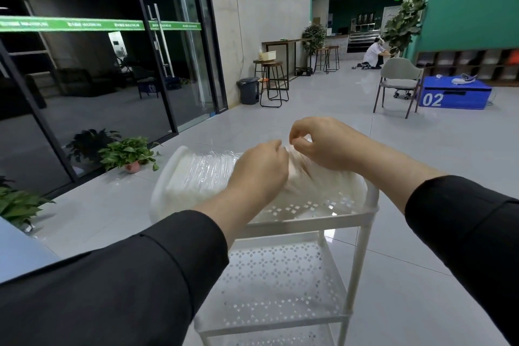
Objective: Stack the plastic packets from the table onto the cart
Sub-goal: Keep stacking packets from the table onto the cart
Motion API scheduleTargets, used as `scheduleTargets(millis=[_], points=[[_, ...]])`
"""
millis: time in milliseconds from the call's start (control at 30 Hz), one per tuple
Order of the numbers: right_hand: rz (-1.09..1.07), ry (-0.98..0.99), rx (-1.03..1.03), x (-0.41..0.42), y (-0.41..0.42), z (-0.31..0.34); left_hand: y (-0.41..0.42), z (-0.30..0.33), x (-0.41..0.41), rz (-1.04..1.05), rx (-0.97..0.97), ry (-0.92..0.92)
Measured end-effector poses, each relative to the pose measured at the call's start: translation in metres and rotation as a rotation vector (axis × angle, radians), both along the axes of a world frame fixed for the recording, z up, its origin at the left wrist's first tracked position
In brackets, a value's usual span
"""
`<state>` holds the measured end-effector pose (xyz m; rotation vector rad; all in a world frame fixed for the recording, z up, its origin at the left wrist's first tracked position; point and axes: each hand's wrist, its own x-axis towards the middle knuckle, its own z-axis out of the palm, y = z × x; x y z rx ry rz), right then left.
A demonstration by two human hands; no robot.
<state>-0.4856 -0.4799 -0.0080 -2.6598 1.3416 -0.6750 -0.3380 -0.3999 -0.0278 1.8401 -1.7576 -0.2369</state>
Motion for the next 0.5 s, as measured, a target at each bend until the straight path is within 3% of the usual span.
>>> scheduleTargets(millis=[167,333,500], points=[[0.071,-0.004,0.010,-0.004,0.002,0.000,0.042,0.007,0.047,0.073,-0.156,-0.106],[-0.017,-0.289,-0.062,-0.014,0.014,0.006,0.072,-0.011,0.088,0.058,-0.236,-0.285],[-0.150,-0.159,0.056,-0.035,0.031,-0.003,0.076,-0.013,0.084,0.016,-0.205,-0.375]])
